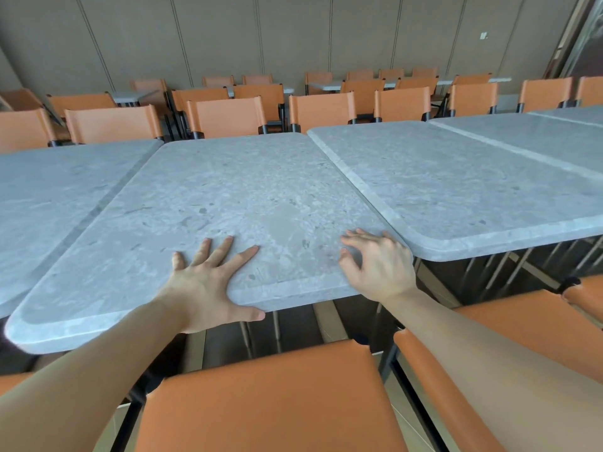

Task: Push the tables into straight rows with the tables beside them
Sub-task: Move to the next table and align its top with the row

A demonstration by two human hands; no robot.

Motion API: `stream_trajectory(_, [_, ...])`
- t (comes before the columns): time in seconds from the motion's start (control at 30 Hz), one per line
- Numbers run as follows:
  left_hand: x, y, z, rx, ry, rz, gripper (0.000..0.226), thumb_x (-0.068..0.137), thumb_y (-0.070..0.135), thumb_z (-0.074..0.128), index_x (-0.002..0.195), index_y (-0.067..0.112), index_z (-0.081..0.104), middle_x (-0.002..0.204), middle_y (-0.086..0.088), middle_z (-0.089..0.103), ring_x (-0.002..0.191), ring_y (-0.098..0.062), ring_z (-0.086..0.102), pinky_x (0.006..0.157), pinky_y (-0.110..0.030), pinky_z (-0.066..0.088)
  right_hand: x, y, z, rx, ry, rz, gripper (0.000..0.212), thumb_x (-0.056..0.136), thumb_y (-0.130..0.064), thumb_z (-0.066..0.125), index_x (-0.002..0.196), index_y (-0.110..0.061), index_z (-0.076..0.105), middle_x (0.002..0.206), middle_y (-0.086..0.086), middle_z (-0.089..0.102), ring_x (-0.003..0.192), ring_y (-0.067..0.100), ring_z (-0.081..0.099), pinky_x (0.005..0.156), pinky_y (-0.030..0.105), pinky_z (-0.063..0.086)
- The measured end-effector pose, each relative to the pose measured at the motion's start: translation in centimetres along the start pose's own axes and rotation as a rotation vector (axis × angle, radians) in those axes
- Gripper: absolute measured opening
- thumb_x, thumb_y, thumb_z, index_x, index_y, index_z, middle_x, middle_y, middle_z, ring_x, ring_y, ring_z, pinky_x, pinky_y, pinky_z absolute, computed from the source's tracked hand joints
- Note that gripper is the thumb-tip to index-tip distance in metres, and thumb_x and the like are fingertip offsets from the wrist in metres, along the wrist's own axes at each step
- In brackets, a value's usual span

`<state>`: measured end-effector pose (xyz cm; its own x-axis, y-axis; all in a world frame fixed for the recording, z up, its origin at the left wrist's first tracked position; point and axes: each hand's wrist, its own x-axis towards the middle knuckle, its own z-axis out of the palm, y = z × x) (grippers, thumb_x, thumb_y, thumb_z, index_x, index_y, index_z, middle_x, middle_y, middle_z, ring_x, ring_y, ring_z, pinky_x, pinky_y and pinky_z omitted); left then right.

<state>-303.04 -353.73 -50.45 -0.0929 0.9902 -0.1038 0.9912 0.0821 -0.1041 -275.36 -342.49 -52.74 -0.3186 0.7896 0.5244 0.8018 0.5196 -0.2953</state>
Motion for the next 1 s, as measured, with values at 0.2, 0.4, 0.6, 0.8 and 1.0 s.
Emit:
stream_trajectory(0.2, [0.0,0.0,0.0,-0.002,0.045,0.021,0.117,0.041,0.111,0.012,0.141,0.065,-0.028,0.169,0.004,-0.019,0.156,-0.029,-0.013,0.121,-0.057,0.006,0.3,0.1,-0.1,-0.019,-0.006,0.003,0.063,0.082,-0.051,0.032,0.111,-0.021,0.080,0.123,-0.002,0.074,0.123,0.015,0.065,0.108,0.045,0.046])
stream_trajectory(0.4, [0.1,-0.1,0.0,-0.007,0.029,0.032,0.116,0.038,0.111,0.009,0.139,0.068,-0.028,0.168,0.006,-0.020,0.156,-0.028,-0.014,0.121,-0.057,0.006,0.3,-0.5,-0.5,-0.045,0.007,0.016,0.066,0.079,-0.051,0.028,0.111,-0.023,0.080,0.123,-0.002,0.073,0.121,0.022,0.067,0.102,0.044,0.050])
stream_trajectory(0.6, [0.4,-0.2,-0.1,-0.010,0.024,0.036,0.123,0.035,0.111,0.009,0.144,0.065,-0.025,0.168,0.006,-0.019,0.156,-0.029,-0.013,0.121,-0.057,0.006,0.6,-0.5,-0.7,-0.050,-0.026,0.023,0.071,0.078,-0.053,0.023,0.115,-0.025,0.078,0.129,-0.002,0.071,0.121,0.023,0.066,0.099,0.039,0.051])
stream_trajectory(0.8, [1.1,-0.4,-0.1,-0.029,0.024,0.043,0.119,0.036,0.112,0.011,0.140,0.068,-0.025,0.168,0.006,-0.018,0.156,-0.028,-0.013,0.122,-0.059,0.004,1.5,-0.1,-0.1,-0.060,-0.078,0.054,0.075,0.076,-0.055,0.019,0.121,-0.031,0.074,0.136,-0.008,0.067,0.122,0.030,0.064,0.092,0.041,0.054])
stream_trajectory(1.0, [1.8,-0.7,-0.2,-0.039,0.024,0.044,0.113,0.036,0.113,0.012,0.135,0.072,-0.025,0.168,0.008,-0.019,0.156,-0.027,-0.013,0.121,-0.058,0.004,2.1,-0.3,0.2,-0.058,-0.079,0.077,0.078,0.073,-0.056,0.016,0.121,-0.033,0.073,0.136,-0.010,0.066,0.118,0.033,0.064,0.091,0.041,0.052])
